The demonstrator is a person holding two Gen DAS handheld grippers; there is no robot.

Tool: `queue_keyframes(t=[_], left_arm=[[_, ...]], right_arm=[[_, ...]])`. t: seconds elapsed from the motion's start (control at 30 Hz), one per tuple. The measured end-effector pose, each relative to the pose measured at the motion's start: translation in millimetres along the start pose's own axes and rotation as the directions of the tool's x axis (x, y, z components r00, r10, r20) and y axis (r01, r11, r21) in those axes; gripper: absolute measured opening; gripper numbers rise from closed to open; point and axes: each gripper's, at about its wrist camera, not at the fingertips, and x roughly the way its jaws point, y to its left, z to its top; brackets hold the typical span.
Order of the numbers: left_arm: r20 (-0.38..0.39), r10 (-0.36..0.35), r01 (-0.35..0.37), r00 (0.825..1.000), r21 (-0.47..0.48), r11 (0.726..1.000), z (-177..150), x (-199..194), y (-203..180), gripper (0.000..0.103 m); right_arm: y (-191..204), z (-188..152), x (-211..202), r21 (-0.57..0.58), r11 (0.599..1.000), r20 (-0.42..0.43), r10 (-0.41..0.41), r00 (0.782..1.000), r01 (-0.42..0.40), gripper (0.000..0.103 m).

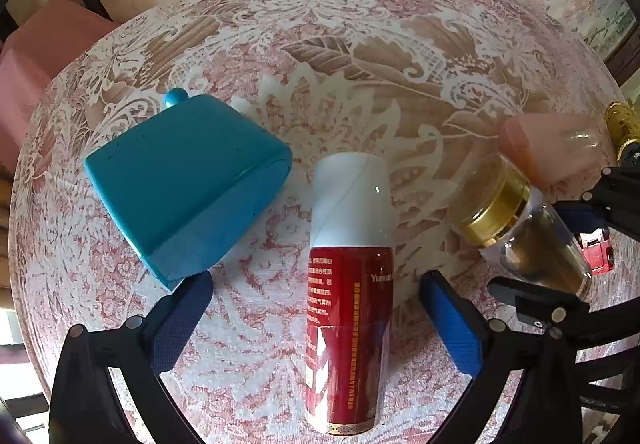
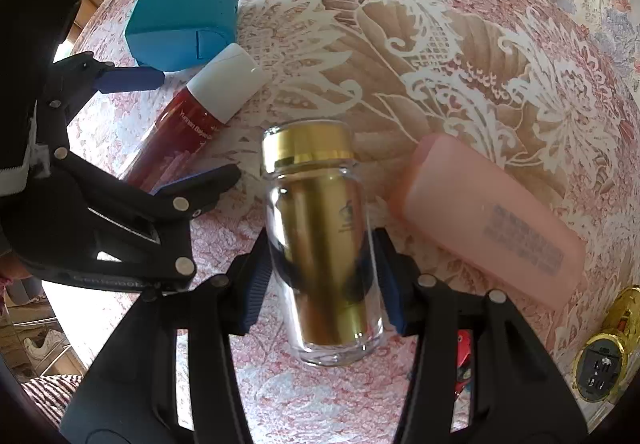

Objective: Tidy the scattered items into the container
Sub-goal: 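Grasp the gold-capped glass jar with the right gripper while the left gripper grasps the red spray can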

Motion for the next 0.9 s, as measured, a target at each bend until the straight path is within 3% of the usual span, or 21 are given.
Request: queue_keyframes(t=[0.43, 0.53, 0.6, 0.63, 0.9], left_arm=[[0.012, 0.003, -0.003, 1.000, 0.007, 1.000, -2.3, -2.5, 10.7, 0.100], [0.041, -0.001, 0.001, 0.999, 0.012, 1.000, -4.0, -10.3, 14.4, 0.083], [0.059, -0.005, 0.004, 0.998, 0.016, 1.000, -4.9, -15.7, 16.8, 0.043], [0.056, -0.005, 0.004, 0.998, 0.018, 1.000, -4.7, -16.7, 17.7, 0.037], [0.051, -0.008, 0.007, 0.999, 0.021, 1.000, -5.6, -18.3, 26.5, 0.039]], right_arm=[[7.6, 4.6, 2.7, 0.019, 1.000, 0.023, -0.018, 1.000, 0.017, 0.051], [10.2, 5.1, 3.3, 0.026, 0.999, 0.031, -0.028, 0.999, 0.027, 0.050], [12.0, 5.4, 3.7, 0.030, 0.999, 0.037, -0.035, 0.999, 0.033, 0.050], [12.9, 5.6, 3.9, 0.032, 0.999, 0.040, -0.038, 0.999, 0.037, 0.050], [16.5, 9.7, 6.5, 0.053, 0.998, 0.031, -0.039, 0.999, 0.037, 0.051]])
